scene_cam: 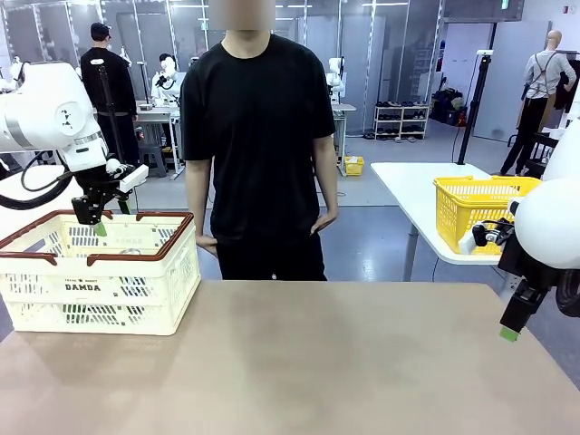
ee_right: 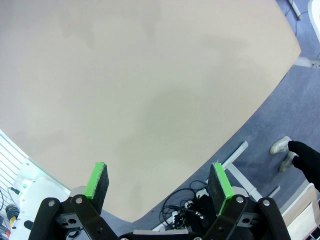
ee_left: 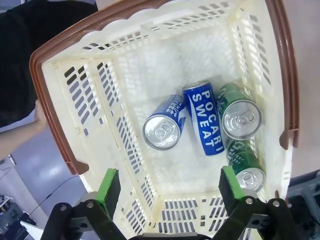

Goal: Place the drinks into the Shopping basket.
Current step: Pick up one drink and place it into the Shopping basket.

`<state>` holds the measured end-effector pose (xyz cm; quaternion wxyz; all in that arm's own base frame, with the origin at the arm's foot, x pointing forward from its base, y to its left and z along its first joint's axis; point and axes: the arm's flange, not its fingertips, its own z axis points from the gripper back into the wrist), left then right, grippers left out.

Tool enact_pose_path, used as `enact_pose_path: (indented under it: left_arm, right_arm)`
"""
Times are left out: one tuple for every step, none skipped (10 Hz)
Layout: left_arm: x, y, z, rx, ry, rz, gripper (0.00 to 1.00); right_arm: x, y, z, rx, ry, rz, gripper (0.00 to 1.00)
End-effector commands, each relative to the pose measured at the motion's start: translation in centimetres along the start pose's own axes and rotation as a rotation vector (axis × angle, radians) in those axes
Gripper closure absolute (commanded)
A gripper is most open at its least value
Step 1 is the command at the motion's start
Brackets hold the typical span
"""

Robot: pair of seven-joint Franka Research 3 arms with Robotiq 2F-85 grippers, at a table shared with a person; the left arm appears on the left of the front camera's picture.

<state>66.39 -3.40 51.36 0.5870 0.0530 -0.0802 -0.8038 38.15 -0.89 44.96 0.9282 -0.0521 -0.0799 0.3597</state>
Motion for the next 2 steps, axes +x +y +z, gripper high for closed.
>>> enact_pose_path:
  left_arm:
    - [-0.16, 0.21, 0.05, 0.005, 0.001, 0.001, 0.00]
    - [-0.16, 0.21, 0.05, 0.005, 0.001, 0.001, 0.00]
  right_arm:
    - [0.10, 0.21, 0.04, -0.002, 0.000, -0.014, 0.00]
    - [0.10, 0.21, 0.04, -0.002, 0.000, -0.014, 0.00]
